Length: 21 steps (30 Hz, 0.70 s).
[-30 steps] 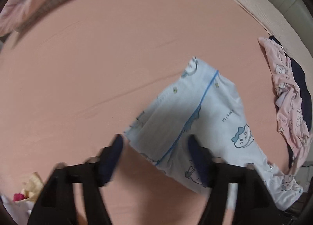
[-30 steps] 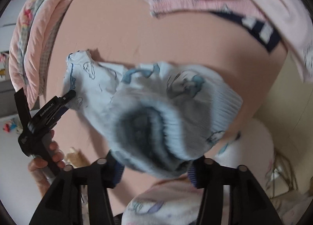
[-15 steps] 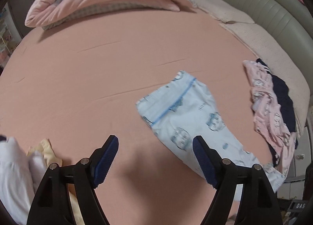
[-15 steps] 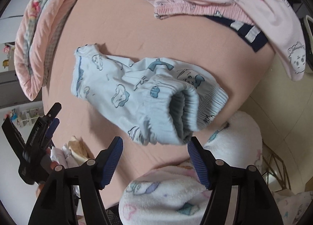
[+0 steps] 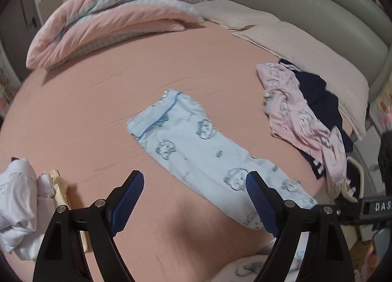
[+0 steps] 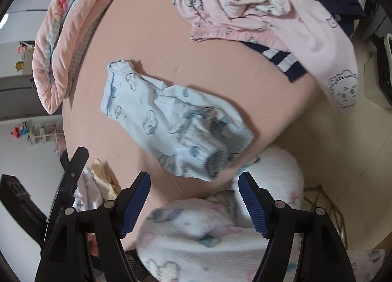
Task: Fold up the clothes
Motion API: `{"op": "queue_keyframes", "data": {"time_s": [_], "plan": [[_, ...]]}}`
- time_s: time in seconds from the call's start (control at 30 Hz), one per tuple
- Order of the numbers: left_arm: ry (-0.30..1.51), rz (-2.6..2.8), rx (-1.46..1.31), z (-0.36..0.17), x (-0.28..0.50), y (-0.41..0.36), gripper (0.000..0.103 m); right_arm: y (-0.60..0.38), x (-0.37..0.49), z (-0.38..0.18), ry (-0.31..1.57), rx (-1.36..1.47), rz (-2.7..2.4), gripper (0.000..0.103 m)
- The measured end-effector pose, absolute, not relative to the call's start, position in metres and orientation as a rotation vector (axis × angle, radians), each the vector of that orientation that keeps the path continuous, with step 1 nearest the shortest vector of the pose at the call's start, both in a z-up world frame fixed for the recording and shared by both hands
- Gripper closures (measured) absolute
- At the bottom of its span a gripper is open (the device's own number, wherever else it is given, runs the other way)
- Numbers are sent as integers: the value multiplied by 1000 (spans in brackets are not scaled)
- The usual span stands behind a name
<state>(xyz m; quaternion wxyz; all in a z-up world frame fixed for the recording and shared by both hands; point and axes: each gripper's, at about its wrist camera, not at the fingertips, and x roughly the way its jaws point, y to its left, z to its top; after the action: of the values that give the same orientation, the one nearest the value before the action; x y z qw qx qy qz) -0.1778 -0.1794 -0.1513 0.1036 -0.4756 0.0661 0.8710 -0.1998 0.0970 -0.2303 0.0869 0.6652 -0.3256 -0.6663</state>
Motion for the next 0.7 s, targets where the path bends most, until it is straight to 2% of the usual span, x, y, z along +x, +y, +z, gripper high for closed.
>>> {"op": "queue_keyframes", "data": {"time_s": [0.33,0.7], "plan": [[334,2436,-1412,-165,-148,-108,18,133,-198,-249,-1103,1956,-1898,29],[247,2280,-1571,-193,-136,-73,16,156,-204,-257,-1188,1865,-1841,28]]}}
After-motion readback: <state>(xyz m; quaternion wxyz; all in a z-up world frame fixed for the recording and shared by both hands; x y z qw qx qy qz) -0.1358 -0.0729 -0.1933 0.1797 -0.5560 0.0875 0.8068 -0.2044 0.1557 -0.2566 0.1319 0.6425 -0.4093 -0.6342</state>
